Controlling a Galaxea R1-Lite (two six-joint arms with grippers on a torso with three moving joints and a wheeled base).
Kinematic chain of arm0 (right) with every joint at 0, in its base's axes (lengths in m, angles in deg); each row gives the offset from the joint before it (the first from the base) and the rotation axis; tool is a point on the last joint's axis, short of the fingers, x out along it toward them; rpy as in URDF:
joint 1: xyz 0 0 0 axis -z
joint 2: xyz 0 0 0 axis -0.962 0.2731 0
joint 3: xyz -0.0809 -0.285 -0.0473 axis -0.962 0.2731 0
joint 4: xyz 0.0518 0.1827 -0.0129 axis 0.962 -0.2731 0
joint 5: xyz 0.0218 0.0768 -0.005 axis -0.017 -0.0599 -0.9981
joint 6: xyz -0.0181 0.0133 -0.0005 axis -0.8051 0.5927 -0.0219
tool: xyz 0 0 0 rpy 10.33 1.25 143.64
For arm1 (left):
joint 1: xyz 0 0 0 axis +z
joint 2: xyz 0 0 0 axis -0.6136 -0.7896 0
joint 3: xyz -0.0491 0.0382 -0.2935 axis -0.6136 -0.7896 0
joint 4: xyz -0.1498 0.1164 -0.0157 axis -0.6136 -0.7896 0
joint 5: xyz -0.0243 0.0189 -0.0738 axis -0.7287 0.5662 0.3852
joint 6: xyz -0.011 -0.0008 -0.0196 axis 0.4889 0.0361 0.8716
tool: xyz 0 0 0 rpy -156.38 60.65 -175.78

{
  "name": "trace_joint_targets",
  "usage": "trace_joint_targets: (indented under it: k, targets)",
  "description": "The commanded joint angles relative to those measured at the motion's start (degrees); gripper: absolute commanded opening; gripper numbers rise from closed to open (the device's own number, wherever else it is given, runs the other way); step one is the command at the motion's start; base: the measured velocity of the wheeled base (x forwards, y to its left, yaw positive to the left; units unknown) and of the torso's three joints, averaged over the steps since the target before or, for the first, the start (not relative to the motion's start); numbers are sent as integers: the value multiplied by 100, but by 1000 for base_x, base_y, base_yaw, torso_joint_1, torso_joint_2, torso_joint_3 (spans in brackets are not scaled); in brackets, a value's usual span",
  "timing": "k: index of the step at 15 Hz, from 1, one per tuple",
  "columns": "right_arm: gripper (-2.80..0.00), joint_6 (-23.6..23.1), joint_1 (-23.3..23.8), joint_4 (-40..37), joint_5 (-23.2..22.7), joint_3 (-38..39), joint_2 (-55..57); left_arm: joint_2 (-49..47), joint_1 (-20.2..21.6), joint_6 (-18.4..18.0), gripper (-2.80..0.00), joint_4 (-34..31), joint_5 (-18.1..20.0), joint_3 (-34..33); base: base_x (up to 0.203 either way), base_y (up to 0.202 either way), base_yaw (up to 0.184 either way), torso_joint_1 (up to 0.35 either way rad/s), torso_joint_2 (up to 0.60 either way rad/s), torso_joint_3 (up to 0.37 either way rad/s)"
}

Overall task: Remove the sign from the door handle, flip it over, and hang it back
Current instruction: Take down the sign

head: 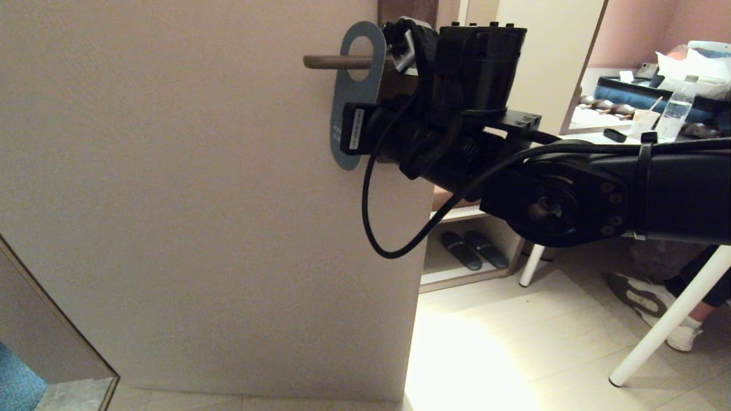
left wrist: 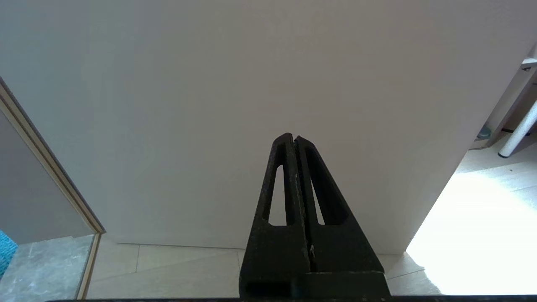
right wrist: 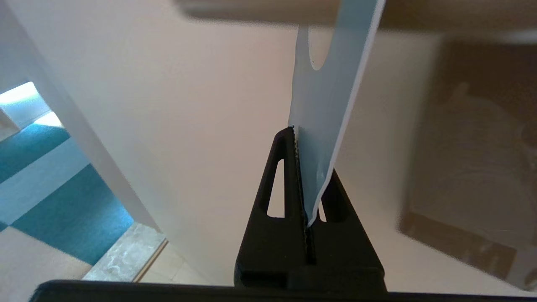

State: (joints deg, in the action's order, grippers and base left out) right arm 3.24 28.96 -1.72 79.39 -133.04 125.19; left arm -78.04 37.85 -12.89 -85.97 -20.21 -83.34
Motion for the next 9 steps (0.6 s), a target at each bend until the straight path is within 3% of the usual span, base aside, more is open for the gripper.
trace_joint_targets:
  k: [1,9]
  targets:
    - [-280,-2,-59,24,7,-34,111,0,0,-1,-280,0,-2,0,0,0,0,0,0,0]
    - [-280,-57,-344,27,4,-848,681,0,0,0,-280,0,-2,0,0,0,0,0,0,0]
